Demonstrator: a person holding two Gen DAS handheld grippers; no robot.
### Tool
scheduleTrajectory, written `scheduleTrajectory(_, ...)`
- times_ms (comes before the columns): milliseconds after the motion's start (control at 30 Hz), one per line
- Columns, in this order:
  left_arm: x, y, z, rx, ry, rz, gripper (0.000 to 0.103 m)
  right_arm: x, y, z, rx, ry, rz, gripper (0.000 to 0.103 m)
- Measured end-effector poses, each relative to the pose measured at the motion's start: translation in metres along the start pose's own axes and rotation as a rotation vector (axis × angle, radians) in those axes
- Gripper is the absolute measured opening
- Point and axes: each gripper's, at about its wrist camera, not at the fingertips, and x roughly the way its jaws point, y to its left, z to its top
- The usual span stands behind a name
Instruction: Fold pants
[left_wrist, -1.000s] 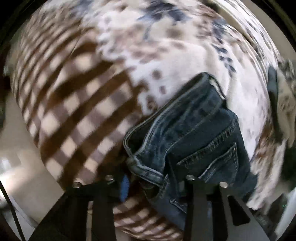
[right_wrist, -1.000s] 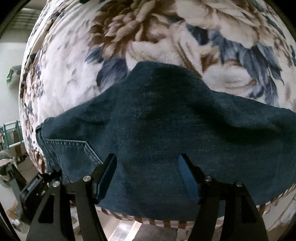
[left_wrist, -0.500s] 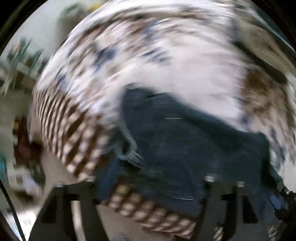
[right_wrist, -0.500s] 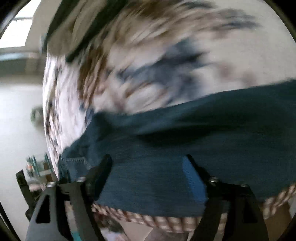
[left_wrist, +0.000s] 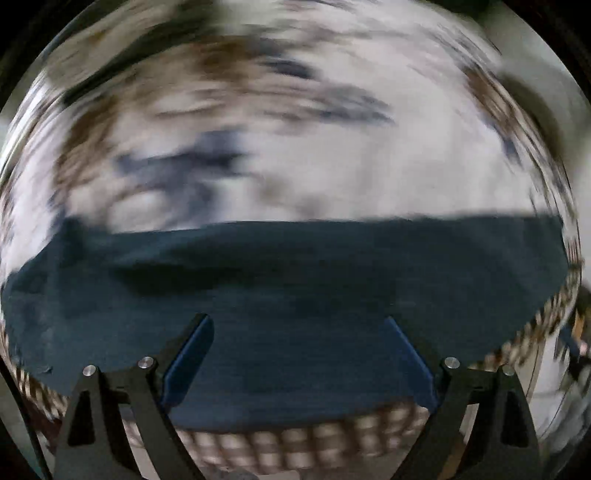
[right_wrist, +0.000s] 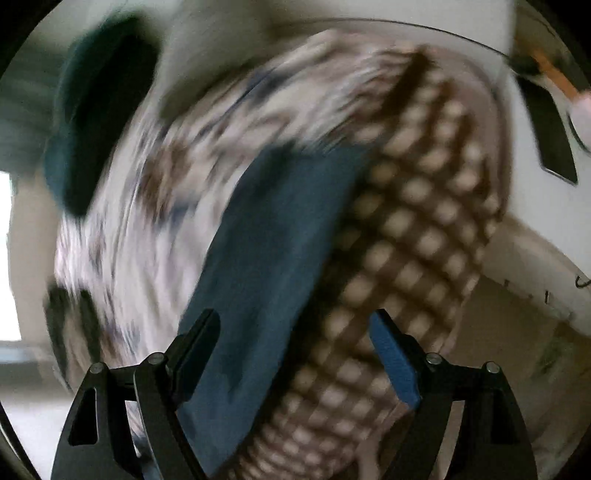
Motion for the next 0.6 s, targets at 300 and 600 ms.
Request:
scheduleTrajectory(300,0.043,-0.087,0.015,0.109,0.071,0.039,0.094,0.08,-0.046,0.06,0.134,0.087,0.365,0.061)
scheduleTrajectory(600,0.073,-0.059,0.03,0.008,0.109,-0.044,0.103,0.137,-0.012,0.059,0.098,0.192,0.526,0.019)
